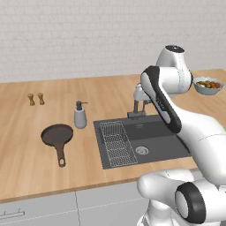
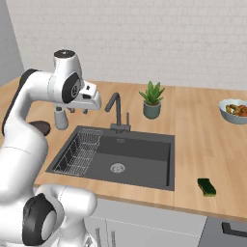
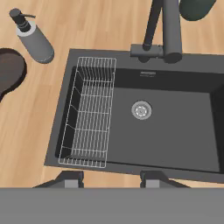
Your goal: Pick the pan and sponge and place them into the sink. Then turn on the water.
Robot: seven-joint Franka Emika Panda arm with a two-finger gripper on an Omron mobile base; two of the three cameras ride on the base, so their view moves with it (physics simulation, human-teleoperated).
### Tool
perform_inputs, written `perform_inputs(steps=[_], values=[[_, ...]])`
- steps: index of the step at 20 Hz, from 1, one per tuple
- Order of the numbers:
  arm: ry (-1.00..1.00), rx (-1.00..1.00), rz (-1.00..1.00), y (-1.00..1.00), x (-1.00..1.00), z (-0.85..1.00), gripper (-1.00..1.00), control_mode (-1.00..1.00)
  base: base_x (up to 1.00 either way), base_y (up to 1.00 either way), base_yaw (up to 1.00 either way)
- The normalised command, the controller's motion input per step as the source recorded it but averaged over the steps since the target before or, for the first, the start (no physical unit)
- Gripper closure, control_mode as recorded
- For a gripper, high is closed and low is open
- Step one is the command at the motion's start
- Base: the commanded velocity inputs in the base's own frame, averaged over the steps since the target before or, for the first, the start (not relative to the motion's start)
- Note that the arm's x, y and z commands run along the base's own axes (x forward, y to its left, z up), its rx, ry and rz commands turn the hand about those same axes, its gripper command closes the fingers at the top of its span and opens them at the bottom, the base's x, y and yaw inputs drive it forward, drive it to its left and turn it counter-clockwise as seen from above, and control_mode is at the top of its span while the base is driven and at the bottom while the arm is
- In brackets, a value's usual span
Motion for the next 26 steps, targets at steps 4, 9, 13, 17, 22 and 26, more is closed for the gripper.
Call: perform_inputs(steps=[4,9,13,17,22,26], values=[[0.00,-0.02,0.00,0.23,-0.16,-0.03,-1.00,-1.00,0.00,0.00,0.00],[0.00,-0.04,0.00,0.75,-0.20,-0.29,-1.00,-1.00,0.00,0.00,0.00],[0.01,0.00,0.00,0.74,-0.07,-0.41,-1.00,-1.00,0.00,0.00,0.00],[0.02,-0.01,0.00,0.73,0.00,-0.47,-1.00,-1.00,0.00,0.00,0.00],[0.01,-0.03,0.00,0.74,0.00,-0.42,-1.00,-1.00,0.00,0.00,0.00],[0.06,-0.05,0.00,0.76,0.02,-0.42,-1.00,-1.00,0.00,0.00,0.00]])
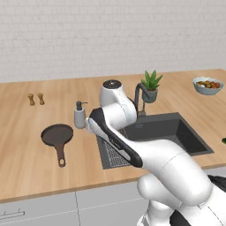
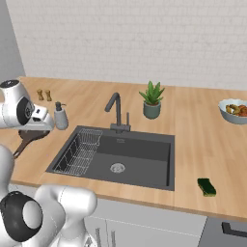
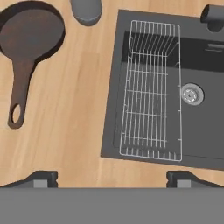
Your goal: Pick the pan and sponge and place them into the sink. Then turn on the water.
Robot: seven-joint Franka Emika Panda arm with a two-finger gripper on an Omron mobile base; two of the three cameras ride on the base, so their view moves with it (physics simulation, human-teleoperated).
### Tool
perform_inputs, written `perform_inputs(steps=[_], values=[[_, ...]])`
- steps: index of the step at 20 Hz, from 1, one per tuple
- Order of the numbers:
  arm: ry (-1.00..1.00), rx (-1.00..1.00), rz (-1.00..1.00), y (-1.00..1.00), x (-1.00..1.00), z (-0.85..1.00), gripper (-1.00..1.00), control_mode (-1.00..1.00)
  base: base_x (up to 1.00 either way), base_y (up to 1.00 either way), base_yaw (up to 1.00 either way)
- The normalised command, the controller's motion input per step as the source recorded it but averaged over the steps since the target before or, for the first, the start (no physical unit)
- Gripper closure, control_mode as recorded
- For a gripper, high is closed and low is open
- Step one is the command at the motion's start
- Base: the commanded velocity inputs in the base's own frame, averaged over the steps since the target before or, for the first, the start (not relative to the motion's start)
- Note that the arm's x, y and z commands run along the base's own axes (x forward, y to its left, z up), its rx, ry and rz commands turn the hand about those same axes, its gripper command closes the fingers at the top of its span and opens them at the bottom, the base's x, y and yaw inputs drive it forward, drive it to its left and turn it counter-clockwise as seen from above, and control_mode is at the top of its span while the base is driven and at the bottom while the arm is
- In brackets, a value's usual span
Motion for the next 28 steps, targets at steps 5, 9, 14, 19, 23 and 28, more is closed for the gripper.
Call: perform_inputs(steps=[5,9,14,19,23,28], values=[[0.11,-0.05,0.00,0.79,0.22,-0.45,-1.00,-1.00,0.00,0.00,0.00],[0.14,-0.04,0.00,0.76,0.37,-0.39,-1.00,-1.00,0.00,0.00,0.00],[0.20,-0.03,0.00,0.70,0.37,-0.34,-1.00,-1.00,0.00,0.00,0.00],[0.21,-0.07,0.00,0.67,0.37,-0.35,-1.00,-1.00,0.00,0.00,0.00],[0.18,-0.13,-0.01,0.63,0.33,-0.38,-1.00,-1.00,0.00,0.00,0.00],[0.14,-0.14,-0.02,0.50,0.30,-0.39,-1.00,-1.00,0.00,0.00,0.00]])
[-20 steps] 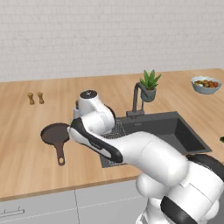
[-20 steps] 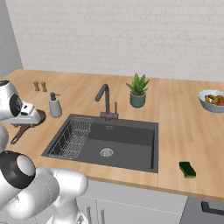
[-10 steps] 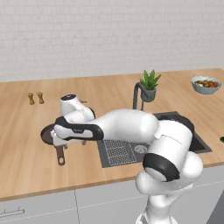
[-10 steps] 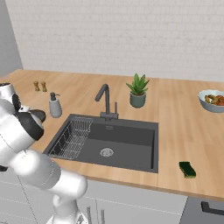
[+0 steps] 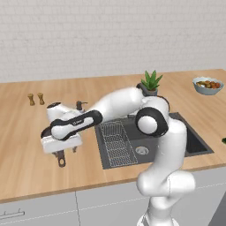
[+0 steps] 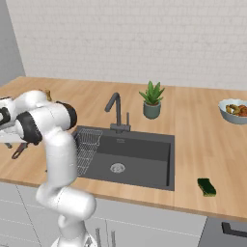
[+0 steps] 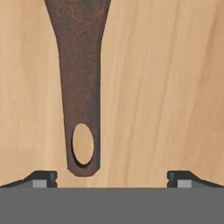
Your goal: Pick the pan and sponge and place them into the sink. Then turn on the water.
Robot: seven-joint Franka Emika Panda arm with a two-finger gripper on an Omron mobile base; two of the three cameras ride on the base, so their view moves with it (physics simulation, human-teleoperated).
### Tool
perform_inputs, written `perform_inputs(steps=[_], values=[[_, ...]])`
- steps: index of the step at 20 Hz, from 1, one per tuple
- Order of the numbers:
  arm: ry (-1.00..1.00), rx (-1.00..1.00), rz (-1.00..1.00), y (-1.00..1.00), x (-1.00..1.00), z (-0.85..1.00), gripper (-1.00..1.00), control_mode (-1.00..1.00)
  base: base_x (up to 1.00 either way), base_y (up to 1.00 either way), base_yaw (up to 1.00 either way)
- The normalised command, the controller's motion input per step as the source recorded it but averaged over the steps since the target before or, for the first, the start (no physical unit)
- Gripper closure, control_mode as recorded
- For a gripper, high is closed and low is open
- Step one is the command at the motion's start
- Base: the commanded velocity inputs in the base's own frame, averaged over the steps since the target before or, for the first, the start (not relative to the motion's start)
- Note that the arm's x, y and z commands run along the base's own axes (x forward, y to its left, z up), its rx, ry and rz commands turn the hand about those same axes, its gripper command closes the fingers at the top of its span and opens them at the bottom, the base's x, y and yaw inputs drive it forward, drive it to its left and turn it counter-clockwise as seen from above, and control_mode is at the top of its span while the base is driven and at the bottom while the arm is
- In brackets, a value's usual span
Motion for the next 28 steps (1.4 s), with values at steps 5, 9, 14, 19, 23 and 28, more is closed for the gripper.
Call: perform_inputs(steps=[5,9,14,19,23,28], values=[[0.10,-0.13,-0.02,0.47,0.35,-0.29,-1.00,-1.00,0.00,0.00,0.00],[0.11,-0.09,-0.02,0.18,0.34,-0.28,-1.00,-1.00,0.00,0.00,0.00],[0.02,-0.01,-0.03,-0.38,0.02,-0.34,-1.00,-1.00,0.00,0.00,0.00],[0.00,0.00,-0.03,-0.69,-0.02,-0.42,-1.00,-1.00,0.00,0.00,0.00],[0.00,0.00,0.00,-0.58,-0.03,-0.55,-1.00,-1.00,0.00,0.00,0.00],[-0.05,0.00,0.00,-0.89,-0.21,-0.68,-1.00,-1.00,0.00,0.00,0.00]])
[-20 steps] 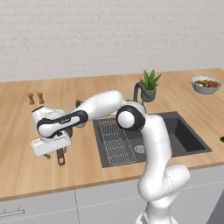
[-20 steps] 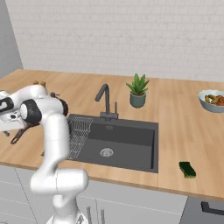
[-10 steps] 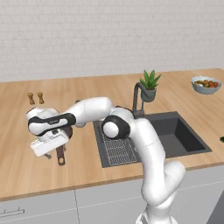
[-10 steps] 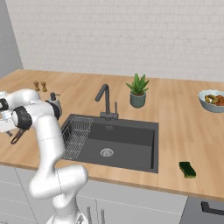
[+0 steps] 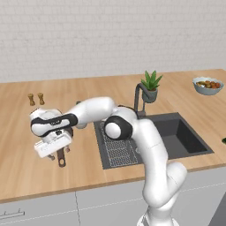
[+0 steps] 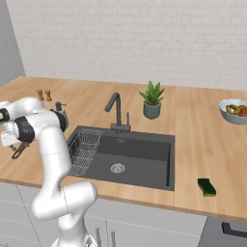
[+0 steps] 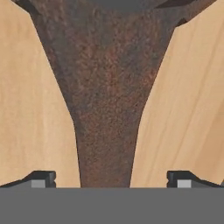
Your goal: Pick the pan and sponge and place them into the sink. Then turn on the water.
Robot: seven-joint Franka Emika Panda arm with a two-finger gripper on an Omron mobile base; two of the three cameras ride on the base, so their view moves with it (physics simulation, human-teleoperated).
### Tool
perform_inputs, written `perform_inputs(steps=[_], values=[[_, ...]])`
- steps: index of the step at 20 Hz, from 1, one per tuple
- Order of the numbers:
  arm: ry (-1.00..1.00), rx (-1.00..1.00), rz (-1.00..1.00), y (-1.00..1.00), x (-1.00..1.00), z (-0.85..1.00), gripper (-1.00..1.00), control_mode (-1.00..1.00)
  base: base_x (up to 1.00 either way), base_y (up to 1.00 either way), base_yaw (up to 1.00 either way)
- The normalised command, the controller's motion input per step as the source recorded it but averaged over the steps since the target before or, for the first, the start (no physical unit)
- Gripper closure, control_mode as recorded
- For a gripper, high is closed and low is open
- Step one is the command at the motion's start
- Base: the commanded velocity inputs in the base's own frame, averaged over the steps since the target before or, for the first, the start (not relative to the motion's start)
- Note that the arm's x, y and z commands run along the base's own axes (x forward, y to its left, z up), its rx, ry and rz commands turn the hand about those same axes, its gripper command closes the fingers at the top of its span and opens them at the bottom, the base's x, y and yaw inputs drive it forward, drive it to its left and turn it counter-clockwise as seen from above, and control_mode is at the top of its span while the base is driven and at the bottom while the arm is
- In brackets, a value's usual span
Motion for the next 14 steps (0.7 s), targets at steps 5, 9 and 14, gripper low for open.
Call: perform_inputs(steps=[5,9,14], values=[[-0.19,0.01,0.00,-0.76,-0.22,-0.90,-1.00,-1.00,0.00,0.00,0.00],[-0.16,0.00,0.00,-0.49,0.00,-1.00,-1.00,-1.00,0.00,0.00,0.00],[-0.14,0.01,0.00,-0.89,-0.15,-1.00,1.00,-1.00,0.00,0.00,0.00]])
